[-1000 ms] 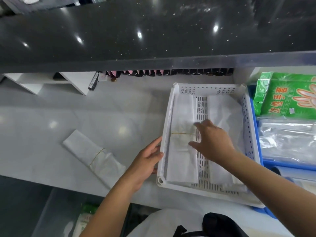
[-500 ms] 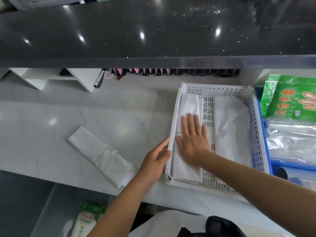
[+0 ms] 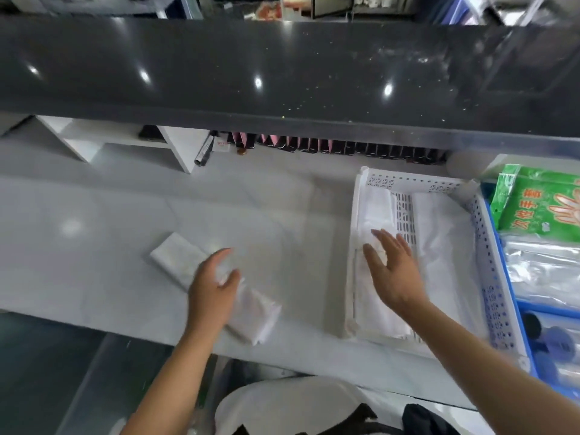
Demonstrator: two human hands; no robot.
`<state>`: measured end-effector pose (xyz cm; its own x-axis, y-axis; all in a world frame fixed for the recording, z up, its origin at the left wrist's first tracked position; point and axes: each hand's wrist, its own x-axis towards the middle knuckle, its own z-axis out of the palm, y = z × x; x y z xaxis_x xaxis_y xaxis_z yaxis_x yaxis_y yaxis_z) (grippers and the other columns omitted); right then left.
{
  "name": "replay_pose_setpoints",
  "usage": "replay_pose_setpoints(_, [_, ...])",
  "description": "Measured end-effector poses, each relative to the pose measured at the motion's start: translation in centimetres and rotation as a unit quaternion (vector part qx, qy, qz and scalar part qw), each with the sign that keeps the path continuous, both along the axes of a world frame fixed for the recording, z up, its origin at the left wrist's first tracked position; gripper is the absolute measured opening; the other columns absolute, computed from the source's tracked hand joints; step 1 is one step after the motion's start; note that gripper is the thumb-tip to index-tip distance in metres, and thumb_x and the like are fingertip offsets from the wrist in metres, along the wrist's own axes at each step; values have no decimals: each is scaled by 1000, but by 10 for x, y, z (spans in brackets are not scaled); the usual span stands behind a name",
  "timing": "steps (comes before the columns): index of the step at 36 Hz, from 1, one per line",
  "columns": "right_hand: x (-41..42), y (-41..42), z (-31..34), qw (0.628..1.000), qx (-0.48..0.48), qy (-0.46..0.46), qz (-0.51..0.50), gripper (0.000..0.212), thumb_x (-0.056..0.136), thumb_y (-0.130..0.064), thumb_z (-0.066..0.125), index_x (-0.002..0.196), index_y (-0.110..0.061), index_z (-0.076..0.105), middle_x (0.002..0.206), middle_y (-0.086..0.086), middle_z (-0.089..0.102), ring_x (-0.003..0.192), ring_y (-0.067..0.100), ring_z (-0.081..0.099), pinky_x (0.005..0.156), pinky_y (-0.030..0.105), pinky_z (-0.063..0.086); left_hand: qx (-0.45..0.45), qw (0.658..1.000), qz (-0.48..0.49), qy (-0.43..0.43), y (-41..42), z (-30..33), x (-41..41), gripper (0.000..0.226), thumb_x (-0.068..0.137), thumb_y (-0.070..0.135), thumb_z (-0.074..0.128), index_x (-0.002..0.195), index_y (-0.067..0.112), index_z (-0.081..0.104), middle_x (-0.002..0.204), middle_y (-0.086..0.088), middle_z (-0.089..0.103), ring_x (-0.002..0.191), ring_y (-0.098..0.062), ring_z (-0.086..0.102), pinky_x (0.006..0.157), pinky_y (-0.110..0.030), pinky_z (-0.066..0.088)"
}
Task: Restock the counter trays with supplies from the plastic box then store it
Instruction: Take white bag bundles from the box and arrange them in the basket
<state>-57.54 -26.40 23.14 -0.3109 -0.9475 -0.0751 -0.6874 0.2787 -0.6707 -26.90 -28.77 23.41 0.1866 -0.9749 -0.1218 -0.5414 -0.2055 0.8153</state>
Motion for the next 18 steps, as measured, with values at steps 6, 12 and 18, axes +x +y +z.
replay_pose_setpoints(6, [77, 21, 23, 985, -55, 82, 140, 61, 86, -56, 38, 138, -27, 54, 152, 4, 44, 147, 30, 26, 119, 52, 19, 154, 967, 153, -132, 13, -38, 72, 83, 82, 50, 71, 150, 18, 36, 151, -18, 40, 137, -42, 36, 110, -58, 33])
replay_pose_setpoints(12, [150, 20, 15, 943, 150, 11, 296, 70, 90, -52, 55, 152, -29, 31, 159, -2, 30, 145, 22, 29, 118, 35, 25, 125, 987, 77, -62, 3, -39, 63, 77, 87, 41, 68, 151, 18, 32, 153, -10, 41, 139, -33, 39, 112, -51, 36])
replay_pose_setpoints(18, [187, -7, 4, 940, 255, -132, 186, 81, 86, -38, 69, 153, -28, 25, 147, 5, 46, 126, 25, 52, 101, 33, 45, 128, 954, 135, 235, -6, -19, 51, 74, 83, 12, 67, 147, 24, 31, 137, 1, 58, 113, -18, 62, 86, -32, 52])
